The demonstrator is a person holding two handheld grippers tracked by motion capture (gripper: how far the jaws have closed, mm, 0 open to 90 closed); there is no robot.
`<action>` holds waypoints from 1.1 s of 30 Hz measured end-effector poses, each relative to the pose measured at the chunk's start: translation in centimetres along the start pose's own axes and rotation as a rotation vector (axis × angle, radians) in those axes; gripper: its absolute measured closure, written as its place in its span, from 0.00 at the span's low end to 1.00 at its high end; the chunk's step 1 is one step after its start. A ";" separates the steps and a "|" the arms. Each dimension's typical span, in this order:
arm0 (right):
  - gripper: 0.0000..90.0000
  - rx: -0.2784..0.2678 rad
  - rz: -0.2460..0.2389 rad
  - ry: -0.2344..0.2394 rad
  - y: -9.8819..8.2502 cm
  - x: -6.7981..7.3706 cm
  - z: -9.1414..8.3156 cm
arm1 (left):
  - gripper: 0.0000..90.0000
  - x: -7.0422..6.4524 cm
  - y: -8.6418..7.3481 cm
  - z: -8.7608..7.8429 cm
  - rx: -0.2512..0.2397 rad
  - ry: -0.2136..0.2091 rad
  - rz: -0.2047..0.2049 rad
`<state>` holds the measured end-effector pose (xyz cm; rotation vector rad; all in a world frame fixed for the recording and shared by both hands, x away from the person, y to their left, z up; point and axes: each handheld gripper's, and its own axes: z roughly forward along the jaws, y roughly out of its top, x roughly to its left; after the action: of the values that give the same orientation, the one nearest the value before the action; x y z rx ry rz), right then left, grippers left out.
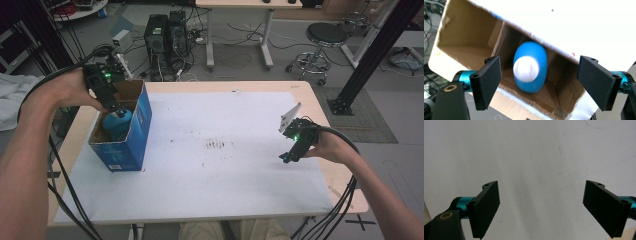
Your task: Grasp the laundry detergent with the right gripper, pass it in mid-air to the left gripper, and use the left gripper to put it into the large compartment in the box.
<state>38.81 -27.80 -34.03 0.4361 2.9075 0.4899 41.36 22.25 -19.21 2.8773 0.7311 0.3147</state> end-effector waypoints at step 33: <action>0.15 -0.007 -0.005 -0.053 0.9 -0.5 -1.6 | 0.18 -10.3 13.4 8.3 0.029 -0.079 0.300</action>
<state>39.21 -27.62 -32.19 0.4337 2.8547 0.4802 40.58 4.73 -26.24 3.0045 0.2914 0.2255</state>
